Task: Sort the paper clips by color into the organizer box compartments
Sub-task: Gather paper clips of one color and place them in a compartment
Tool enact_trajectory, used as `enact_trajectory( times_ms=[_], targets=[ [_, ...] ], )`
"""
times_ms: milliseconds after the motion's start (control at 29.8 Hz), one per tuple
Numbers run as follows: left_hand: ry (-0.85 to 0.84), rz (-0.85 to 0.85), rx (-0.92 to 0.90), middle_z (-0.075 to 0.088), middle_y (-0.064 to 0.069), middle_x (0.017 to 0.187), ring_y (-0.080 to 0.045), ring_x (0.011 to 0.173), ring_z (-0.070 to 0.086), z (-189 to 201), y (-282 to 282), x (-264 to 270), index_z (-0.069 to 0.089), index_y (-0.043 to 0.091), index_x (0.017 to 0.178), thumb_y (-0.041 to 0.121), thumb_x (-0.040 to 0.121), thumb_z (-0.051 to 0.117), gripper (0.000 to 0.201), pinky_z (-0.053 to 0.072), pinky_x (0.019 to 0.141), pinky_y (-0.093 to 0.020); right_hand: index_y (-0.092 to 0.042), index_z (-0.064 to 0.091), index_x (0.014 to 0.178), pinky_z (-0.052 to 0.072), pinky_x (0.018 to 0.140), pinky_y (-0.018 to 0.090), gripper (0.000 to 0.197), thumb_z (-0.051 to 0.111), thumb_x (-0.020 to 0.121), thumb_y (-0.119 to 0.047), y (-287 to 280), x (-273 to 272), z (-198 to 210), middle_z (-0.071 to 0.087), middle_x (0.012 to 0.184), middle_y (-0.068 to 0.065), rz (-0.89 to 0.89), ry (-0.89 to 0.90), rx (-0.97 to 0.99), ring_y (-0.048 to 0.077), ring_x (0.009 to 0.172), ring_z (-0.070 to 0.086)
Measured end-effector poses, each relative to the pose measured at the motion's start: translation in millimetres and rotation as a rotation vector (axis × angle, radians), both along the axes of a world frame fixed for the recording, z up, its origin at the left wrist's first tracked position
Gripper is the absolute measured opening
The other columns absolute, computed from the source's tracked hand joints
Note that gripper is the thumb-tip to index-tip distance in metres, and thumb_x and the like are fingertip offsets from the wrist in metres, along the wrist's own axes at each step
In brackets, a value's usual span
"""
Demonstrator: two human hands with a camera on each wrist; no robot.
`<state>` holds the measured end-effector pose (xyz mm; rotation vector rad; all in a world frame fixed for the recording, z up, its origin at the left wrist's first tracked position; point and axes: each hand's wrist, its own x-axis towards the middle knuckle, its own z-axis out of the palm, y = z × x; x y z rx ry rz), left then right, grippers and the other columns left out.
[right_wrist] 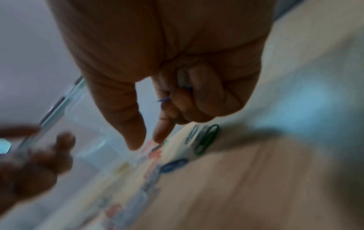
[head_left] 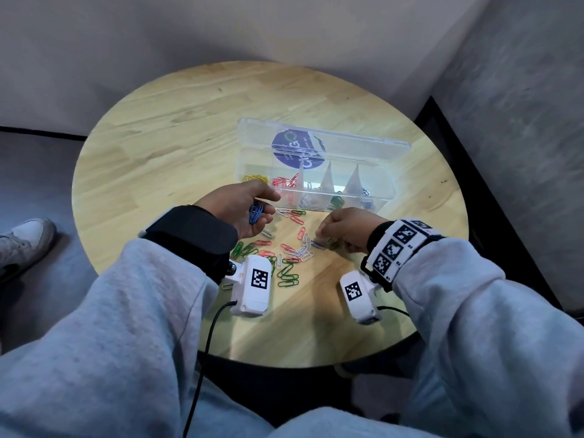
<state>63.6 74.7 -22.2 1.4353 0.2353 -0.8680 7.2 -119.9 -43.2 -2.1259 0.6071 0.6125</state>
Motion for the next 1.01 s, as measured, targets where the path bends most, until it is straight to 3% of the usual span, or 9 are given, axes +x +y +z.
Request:
enact_trajectory(
  times_ms=[101,168,202,336,437,672,807,907,1008],
  targets=[
    [-0.015,-0.017,0.016,0.051,-0.003,0.069,-0.01,0.052,0.048,-1.6,-1.6,-0.9,0.059,0.011,0.082,0.017,0.089,0.052,0.011,0.044,0.041,-0.012,-0.018,0.062,0.083,0.038,0.05,0.018,0.011,0.071,0.078,-0.022,10.9,0.1,-3.5,0.056,0.071,-0.008,0.265,-0.046,-0.389,0.01,0.065,0.053],
    [-0.033,-0.022,0.015,0.051,-0.005,0.073,-0.012,0.059,0.05,-2.6,-3.3,-1.2,0.058,0.012,0.08,0.018,0.089,0.052,0.012,0.047,0.045,-0.014,-0.016,0.063,0.082,0.043,0.059,0.022,0.005,0.064,0.078,-0.019,17.1,0.9,-6.7,0.062,0.08,-0.003,0.362,-0.077,-0.511,0.017,0.077,0.057],
    [-0.039,-0.022,0.011,0.052,-0.005,0.075,-0.014,0.062,0.052,-2.8,-4.0,-1.4,0.057,0.011,0.081,0.019,0.09,0.051,0.013,0.048,0.046,-0.015,-0.016,0.062,0.077,0.045,0.061,0.023,0.002,0.061,0.078,-0.017,18.7,1.4,-8.2,0.063,0.081,0.0,0.381,-0.079,-0.527,0.018,0.076,0.057],
    [-0.047,-0.017,-0.027,0.054,-0.008,0.081,-0.016,0.068,0.057,0.2,-3.6,-2.5,0.058,0.01,0.085,0.021,0.092,0.049,0.015,0.051,0.05,-0.016,-0.019,0.051,0.058,0.04,0.051,0.02,0.02,0.063,0.074,-0.014,16.9,-1.1,-5.1,0.053,0.061,-0.004,0.376,-0.009,-0.488,0.013,0.056,0.048],
    [-0.051,-0.005,-0.077,0.056,-0.007,0.083,-0.016,0.07,0.058,1.7,-1.6,-3.8,0.059,0.01,0.089,0.022,0.093,0.047,0.017,0.053,0.056,-0.019,-0.019,0.056,0.063,0.044,0.058,0.023,0.015,0.066,0.074,-0.017,6.5,-8.5,0.6,0.057,0.063,-0.001,0.302,0.022,-0.35,0.016,0.058,0.05],
    [-0.032,0.063,-0.119,0.056,-0.008,0.088,-0.018,0.079,0.058,4.0,-5.1,-20.7,0.058,0.008,0.091,0.024,0.096,0.042,0.023,0.05,0.074,-0.025,-0.011,0.05,0.067,0.036,0.041,0.019,0.024,0.056,0.087,0.001,-37.7,-30.3,11.1,0.05,0.053,0.004,-0.103,-0.031,0.277,0.011,0.041,0.04],
    [-0.04,0.108,-0.14,0.056,-0.007,0.088,-0.017,0.078,0.059,15.3,-21.9,-23.5,0.059,0.009,0.09,0.026,0.095,0.043,0.024,0.053,0.071,-0.025,-0.007,0.057,0.082,0.036,0.04,0.013,0.021,0.043,0.093,0.004,-54.0,-41.6,25.0,0.048,0.064,0.003,-0.21,-0.061,0.544,0.007,0.043,0.043],
    [-0.019,0.116,-0.182,0.056,-0.007,0.084,-0.018,0.077,0.058,25.2,-44.3,-26.0,0.058,0.009,0.09,0.029,0.094,0.043,0.025,0.054,0.069,-0.023,-0.008,0.052,0.077,0.035,0.042,0.013,0.026,0.035,0.092,0.005,-67.4,-43.2,35.5,0.045,0.067,0.001,-0.288,-0.106,0.665,0.009,0.05,0.04],
    [-0.019,0.085,-0.176,0.054,-0.007,0.084,-0.018,0.077,0.057,33.4,-72.6,-28.7,0.057,0.009,0.091,0.032,0.095,0.043,0.027,0.051,0.071,-0.024,-0.004,0.05,0.075,0.047,0.045,0.017,0.025,0.034,0.091,0.005,-83.3,-39.5,45.7,0.048,0.069,0.007,-0.436,-0.191,0.799,0.011,0.047,0.05]
  ],
)
